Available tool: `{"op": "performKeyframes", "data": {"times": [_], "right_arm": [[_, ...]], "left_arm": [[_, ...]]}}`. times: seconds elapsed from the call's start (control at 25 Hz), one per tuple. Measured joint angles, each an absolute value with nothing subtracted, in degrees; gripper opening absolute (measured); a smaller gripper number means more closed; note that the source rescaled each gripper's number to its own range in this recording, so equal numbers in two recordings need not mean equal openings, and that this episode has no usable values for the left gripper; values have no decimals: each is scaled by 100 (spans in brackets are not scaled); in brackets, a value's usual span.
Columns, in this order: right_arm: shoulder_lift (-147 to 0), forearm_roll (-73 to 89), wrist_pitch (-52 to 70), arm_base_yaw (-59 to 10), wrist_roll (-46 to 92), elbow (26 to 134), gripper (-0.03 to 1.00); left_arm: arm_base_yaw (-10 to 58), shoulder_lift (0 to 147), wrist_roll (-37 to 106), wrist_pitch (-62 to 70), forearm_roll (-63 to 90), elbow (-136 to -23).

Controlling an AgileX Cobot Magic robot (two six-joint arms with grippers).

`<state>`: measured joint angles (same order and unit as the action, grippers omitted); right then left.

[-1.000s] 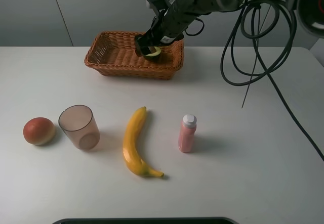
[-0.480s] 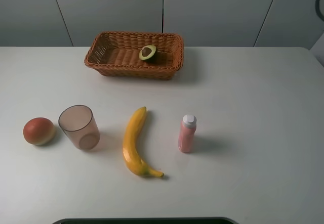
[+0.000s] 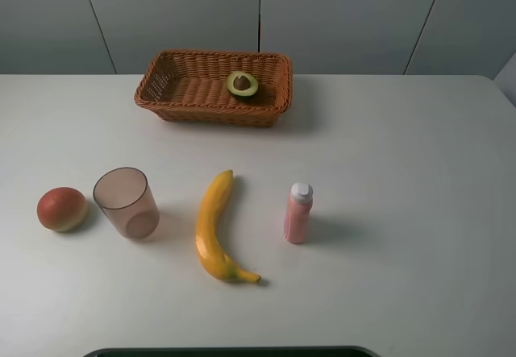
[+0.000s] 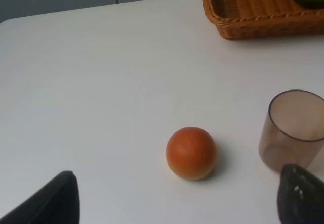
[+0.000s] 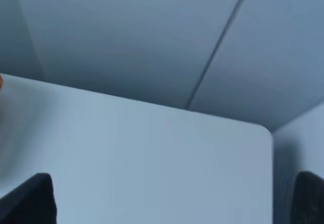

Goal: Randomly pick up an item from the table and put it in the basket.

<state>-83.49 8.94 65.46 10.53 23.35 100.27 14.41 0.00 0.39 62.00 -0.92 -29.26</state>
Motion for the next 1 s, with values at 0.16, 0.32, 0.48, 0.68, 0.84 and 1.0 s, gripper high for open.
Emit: {"op": "performKeyframes", "data": {"times": [0.16, 0.32, 0.48, 0.68, 0.84, 1.0], "right_arm": [[-7433, 882, 6648, 1191, 2356, 9371, 99], [-6322, 1203, 6445, 1191, 2356, 8271, 99], [-5033, 1476, 6052, 1191, 2346, 7024, 99], [-3460, 1574, 5929, 1191, 2346, 5834, 99], [-2573, 1606, 5929, 1191, 2275, 4936, 99], [-1927, 1708, 5929, 1191, 2103, 4098, 99]], "left_arm": [[1441, 0, 39, 6200, -92, -2926], [1441, 0, 39, 6200, -92, -2926], [1441, 0, 39, 6200, -92, -2926], [1441, 0, 39, 6200, -92, -2926], [1441, 0, 39, 6200, -92, -2926], [1441, 0, 39, 6200, -92, -2926]]}}
